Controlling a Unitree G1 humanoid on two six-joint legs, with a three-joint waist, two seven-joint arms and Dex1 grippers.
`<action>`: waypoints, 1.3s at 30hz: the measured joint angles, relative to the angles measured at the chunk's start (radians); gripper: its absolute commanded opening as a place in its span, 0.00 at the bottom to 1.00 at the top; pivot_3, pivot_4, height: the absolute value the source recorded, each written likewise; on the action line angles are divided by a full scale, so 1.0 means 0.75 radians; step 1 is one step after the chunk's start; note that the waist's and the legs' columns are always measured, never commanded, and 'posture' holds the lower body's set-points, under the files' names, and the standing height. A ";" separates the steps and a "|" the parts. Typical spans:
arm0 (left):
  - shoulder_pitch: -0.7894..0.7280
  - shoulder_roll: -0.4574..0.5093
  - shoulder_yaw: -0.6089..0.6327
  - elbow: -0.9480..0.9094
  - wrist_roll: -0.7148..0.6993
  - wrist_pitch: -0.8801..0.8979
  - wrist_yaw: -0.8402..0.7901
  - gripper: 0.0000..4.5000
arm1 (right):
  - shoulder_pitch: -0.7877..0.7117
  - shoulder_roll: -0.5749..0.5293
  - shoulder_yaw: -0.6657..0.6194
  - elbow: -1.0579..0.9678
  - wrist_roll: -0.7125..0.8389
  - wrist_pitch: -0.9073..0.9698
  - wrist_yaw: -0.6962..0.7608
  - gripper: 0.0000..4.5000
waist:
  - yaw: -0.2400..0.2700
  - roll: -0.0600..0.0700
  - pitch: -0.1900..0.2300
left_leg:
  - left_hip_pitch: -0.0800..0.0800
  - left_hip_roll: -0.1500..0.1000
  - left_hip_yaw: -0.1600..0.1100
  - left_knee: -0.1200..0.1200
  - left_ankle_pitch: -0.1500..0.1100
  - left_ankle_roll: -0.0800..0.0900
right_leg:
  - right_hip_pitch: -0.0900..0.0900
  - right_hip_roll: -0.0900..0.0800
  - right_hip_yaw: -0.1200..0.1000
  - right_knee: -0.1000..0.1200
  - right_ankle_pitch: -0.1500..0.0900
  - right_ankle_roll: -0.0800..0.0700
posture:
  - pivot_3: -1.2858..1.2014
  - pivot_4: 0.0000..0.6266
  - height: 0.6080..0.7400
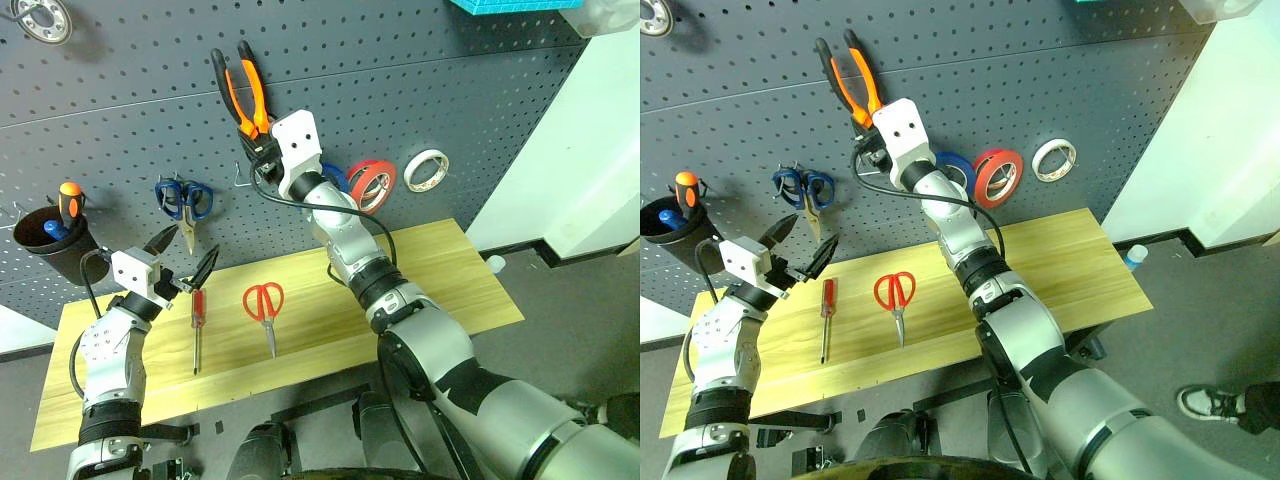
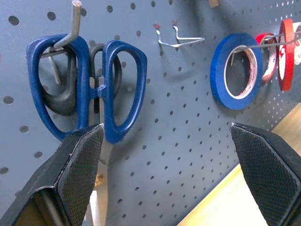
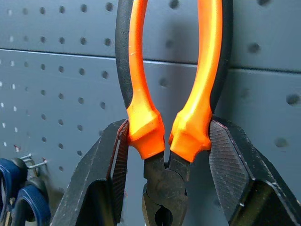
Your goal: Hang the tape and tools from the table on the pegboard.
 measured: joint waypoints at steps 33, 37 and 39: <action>0.447 -0.023 0.026 -0.558 -0.153 0.213 0.083 1.00 | 0.062 -0.006 0.127 -0.145 0.084 -0.108 0.194 0.46 | 0.079 -0.006 0.118 | -0.022 0.006 0.006 0.002 0.000 0.000 | -0.026 0.005 0.005 0.004 -0.002 -0.006 | 0.50 0.42 1.00; 0.441 -0.023 0.016 -0.565 -0.154 0.228 0.086 1.00 | 0.056 -0.007 0.091 -0.098 0.084 -0.121 0.175 0.46 | 0.084 -0.007 0.127 | -0.023 0.006 0.007 0.001 0.000 0.000 | -0.027 0.005 0.005 0.003 -0.002 -0.006 | 0.50 0.41 1.00; 0.440 -0.024 0.004 -0.565 -0.154 0.238 0.088 1.00 | 0.037 -0.005 0.076 -0.042 0.080 -0.145 0.158 0.46 | 0.081 -0.006 0.130 | -0.023 0.006 0.007 0.002 0.000 0.000 | -0.027 0.005 0.006 0.004 -0.002 -0.007 | 0.50 0.41 1.00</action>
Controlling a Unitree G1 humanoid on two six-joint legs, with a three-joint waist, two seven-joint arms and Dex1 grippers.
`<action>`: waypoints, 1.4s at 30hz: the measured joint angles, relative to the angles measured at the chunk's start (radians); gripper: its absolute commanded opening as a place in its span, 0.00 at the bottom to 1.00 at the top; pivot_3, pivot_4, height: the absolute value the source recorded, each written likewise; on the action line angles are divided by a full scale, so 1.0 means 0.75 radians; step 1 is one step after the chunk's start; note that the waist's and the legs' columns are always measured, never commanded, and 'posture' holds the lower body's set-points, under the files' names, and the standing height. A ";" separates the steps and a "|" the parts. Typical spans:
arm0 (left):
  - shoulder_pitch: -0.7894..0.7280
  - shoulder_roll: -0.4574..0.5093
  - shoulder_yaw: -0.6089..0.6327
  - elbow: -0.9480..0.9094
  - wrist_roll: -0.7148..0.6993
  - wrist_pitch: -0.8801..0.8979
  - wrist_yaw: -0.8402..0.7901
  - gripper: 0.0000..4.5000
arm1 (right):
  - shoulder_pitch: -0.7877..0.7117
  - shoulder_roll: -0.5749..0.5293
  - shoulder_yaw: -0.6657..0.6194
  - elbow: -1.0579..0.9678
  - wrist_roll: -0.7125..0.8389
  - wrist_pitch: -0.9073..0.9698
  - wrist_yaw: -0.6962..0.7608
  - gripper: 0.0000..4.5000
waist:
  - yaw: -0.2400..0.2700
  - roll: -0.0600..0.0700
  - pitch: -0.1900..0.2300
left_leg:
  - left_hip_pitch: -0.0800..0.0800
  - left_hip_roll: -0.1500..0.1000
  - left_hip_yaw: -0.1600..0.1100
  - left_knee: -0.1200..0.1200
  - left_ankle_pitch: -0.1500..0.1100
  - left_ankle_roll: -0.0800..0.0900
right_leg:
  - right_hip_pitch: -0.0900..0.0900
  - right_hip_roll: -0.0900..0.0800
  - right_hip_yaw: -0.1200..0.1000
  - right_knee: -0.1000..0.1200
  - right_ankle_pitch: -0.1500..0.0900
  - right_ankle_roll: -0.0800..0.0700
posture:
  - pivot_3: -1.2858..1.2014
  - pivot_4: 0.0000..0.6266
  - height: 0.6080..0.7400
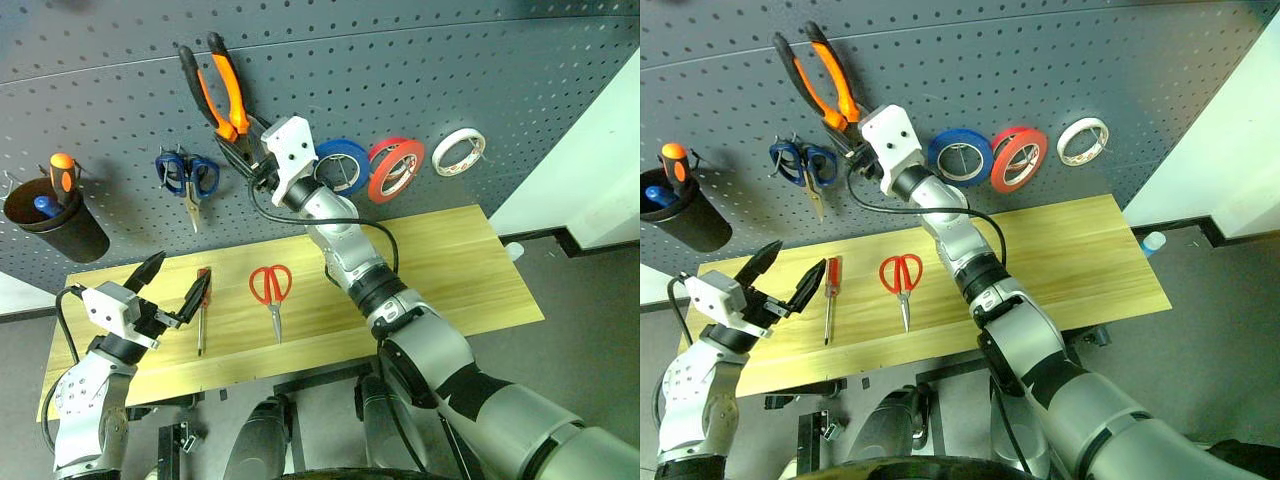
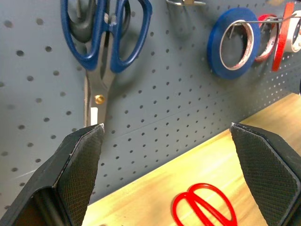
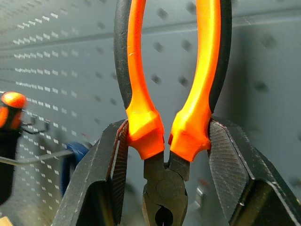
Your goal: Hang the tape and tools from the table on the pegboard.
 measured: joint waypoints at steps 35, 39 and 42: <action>-0.028 -0.020 -0.005 -0.004 -0.003 -0.003 -0.013 1.00 | -0.168 0.035 -0.127 0.326 -0.121 -0.207 -0.044 0.99 | 0.001 -0.001 0.003 | 0.001 0.007 0.003 0.000 0.000 0.000 | -0.001 0.006 0.000 0.000 0.003 -0.005 | 0.50 0.35 1.00; -0.031 -0.020 -0.004 -0.004 -0.004 -0.003 -0.012 1.00 | -0.150 0.010 -0.123 0.287 -0.158 -0.251 -0.083 0.99 | 0.002 -0.001 0.003 | 0.001 0.007 0.003 0.000 0.000 -0.001 | -0.001 0.006 0.000 0.000 0.003 -0.006 | 0.50 0.35 1.00; 0.001 -0.011 0.007 -0.025 -0.027 0.004 -0.019 1.00 | -0.061 -0.041 -0.081 0.089 -0.195 -0.322 -0.057 0.99 | 0.003 -0.002 0.002 | 0.000 0.007 0.003 0.000 0.000 -0.001 | -0.001 0.006 0.000 -0.001 0.003 -0.005 | 0.49 0.34 1.00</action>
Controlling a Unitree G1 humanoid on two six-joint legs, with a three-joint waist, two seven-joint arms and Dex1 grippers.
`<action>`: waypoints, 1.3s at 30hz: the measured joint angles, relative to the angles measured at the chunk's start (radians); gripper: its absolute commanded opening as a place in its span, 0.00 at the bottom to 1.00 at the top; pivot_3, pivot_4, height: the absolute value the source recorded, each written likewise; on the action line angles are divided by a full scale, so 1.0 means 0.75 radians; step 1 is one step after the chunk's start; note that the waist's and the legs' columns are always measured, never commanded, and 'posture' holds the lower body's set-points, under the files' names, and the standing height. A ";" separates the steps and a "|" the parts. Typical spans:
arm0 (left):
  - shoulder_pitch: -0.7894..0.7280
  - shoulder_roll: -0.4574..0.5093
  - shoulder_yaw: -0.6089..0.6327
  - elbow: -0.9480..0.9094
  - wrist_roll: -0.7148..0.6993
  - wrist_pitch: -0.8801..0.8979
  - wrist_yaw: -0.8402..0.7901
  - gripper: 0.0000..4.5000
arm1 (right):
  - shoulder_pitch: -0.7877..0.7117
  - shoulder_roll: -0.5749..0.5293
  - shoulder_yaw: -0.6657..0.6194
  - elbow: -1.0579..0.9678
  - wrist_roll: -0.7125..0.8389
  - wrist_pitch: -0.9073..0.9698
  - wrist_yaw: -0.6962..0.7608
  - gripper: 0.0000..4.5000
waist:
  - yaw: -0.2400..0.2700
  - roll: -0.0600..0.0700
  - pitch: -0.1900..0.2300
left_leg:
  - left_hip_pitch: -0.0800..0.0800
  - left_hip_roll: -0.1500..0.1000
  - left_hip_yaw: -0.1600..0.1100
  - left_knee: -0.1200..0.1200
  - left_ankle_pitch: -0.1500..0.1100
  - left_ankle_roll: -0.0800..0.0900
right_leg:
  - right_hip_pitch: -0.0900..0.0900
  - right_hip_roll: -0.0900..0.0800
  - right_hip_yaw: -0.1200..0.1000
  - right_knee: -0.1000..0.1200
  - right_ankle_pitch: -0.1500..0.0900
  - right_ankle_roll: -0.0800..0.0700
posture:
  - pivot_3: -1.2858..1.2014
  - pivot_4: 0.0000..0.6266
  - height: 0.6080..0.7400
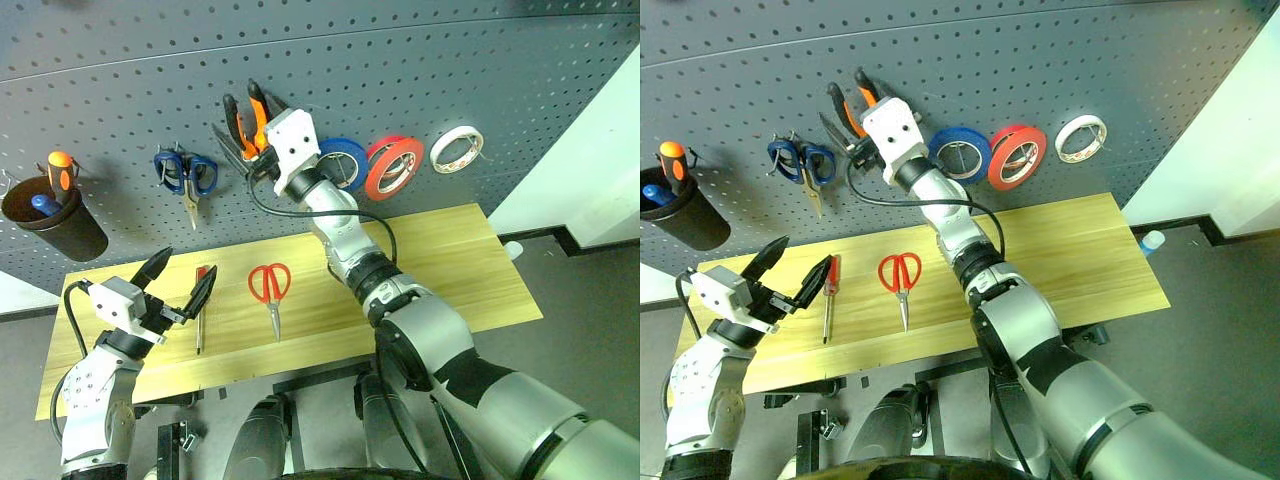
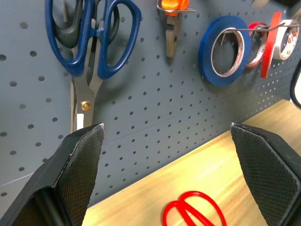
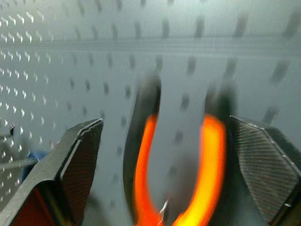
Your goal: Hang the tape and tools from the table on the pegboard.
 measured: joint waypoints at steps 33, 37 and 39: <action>-0.387 -0.361 -0.482 -0.138 0.390 1.593 0.948 1.00 | 1.228 -1.132 0.063 -1.328 0.454 0.862 1.221 0.99 | 0.065 -0.012 -0.004 | 0.004 0.000 0.004 0.022 -0.001 0.001 | 0.019 0.001 -0.001 -0.005 0.000 0.007 | 0.48 0.27 1.00; -0.508 -0.482 -0.503 0.000 0.439 1.734 1.049 1.00 | 1.169 -1.131 0.055 -1.264 0.436 0.784 1.243 0.99 | 0.066 -0.012 -0.004 | 0.004 0.000 0.004 0.023 -0.001 0.000 | 0.019 0.001 -0.001 -0.004 0.001 0.008 | 0.48 0.26 1.00; -0.558 -0.510 -0.501 0.058 0.460 1.759 1.078 1.00 | 1.156 -1.131 0.054 -1.244 0.431 0.762 1.244 0.99 | 0.068 -0.012 -0.004 | 0.004 0.000 0.004 0.023 -0.001 0.000 | 0.019 0.001 -0.001 -0.004 0.001 0.007 | 0.48 0.26 1.00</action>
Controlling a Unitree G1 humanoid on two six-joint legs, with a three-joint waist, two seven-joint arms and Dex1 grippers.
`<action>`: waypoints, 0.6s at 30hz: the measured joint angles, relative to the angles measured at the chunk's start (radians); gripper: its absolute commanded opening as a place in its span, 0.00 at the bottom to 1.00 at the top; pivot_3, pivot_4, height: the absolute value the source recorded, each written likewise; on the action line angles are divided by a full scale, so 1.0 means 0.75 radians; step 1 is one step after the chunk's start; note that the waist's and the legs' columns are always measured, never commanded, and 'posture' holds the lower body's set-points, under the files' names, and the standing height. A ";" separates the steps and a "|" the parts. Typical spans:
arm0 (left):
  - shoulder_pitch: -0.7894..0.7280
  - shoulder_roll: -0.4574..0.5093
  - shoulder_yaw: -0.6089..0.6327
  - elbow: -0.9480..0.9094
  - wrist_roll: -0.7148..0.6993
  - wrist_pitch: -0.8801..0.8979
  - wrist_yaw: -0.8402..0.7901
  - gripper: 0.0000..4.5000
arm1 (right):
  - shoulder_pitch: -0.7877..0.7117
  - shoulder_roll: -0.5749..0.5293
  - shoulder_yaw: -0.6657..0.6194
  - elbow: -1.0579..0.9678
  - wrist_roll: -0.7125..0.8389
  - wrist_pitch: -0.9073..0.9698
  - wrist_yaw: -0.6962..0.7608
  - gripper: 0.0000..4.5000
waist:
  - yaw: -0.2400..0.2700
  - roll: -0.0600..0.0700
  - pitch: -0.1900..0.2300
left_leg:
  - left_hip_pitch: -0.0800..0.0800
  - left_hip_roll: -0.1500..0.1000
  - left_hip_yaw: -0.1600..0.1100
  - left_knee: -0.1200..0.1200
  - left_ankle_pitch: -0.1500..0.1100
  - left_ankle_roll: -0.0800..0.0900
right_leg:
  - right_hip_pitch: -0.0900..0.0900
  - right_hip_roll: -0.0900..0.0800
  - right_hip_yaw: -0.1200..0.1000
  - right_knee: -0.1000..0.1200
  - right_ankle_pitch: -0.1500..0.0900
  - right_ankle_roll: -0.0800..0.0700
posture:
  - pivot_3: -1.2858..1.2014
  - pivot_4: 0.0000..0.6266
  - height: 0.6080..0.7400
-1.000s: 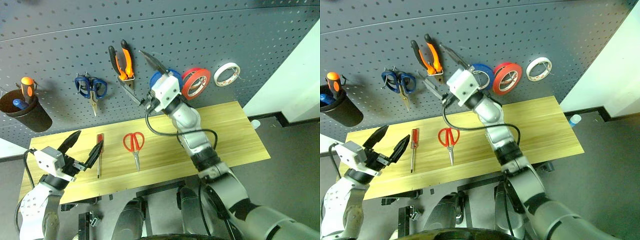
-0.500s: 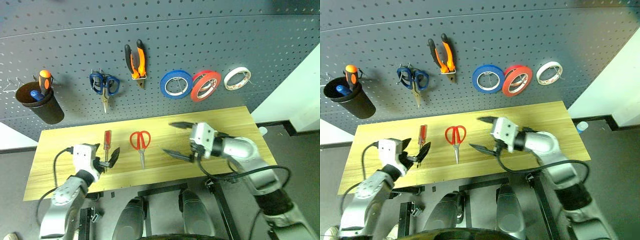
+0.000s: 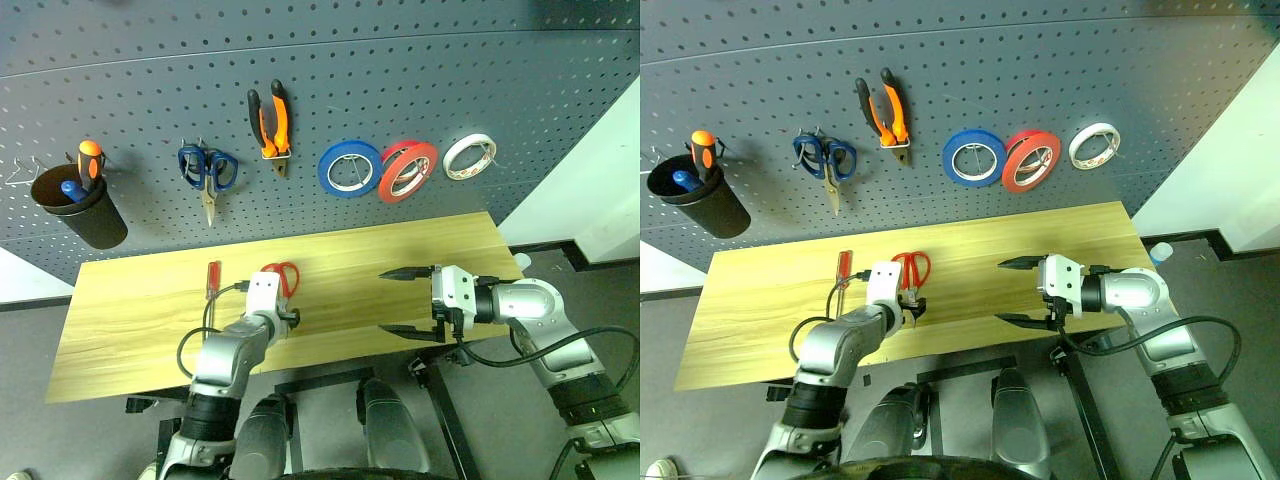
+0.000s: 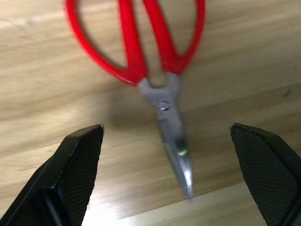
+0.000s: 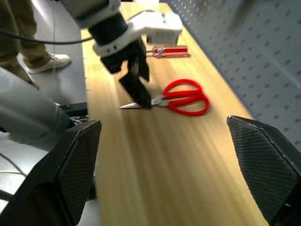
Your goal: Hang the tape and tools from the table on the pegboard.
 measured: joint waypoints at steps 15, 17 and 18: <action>-0.312 -0.096 0.150 0.408 0.086 0.032 0.095 1.00 | 0.106 -0.038 -0.023 0.082 -0.094 -0.164 -0.018 0.99 | 0.001 -0.001 -0.002 | -0.001 -0.001 0.001 0.001 0.000 -0.001 | 0.001 0.000 0.000 -0.002 0.003 0.002 | 0.46 0.24 1.00; -0.334 -0.106 0.183 0.436 0.087 0.029 0.100 1.00 | 0.127 -0.044 -0.027 0.088 -0.103 -0.184 -0.021 0.99 | -0.002 -0.001 -0.002 | 0.000 -0.001 0.001 0.001 0.000 -0.001 | 0.001 -0.001 0.001 -0.002 0.003 0.002 | 0.46 0.23 1.00; -0.342 -0.111 0.196 0.445 0.087 0.029 0.103 0.96 | 0.136 -0.044 -0.029 0.091 -0.104 -0.192 -0.024 1.00 | -0.004 -0.001 -0.002 | 0.000 -0.001 0.002 0.001 0.000 -0.001 | 0.001 -0.001 0.001 -0.002 0.003 0.003 | 0.46 0.23 1.00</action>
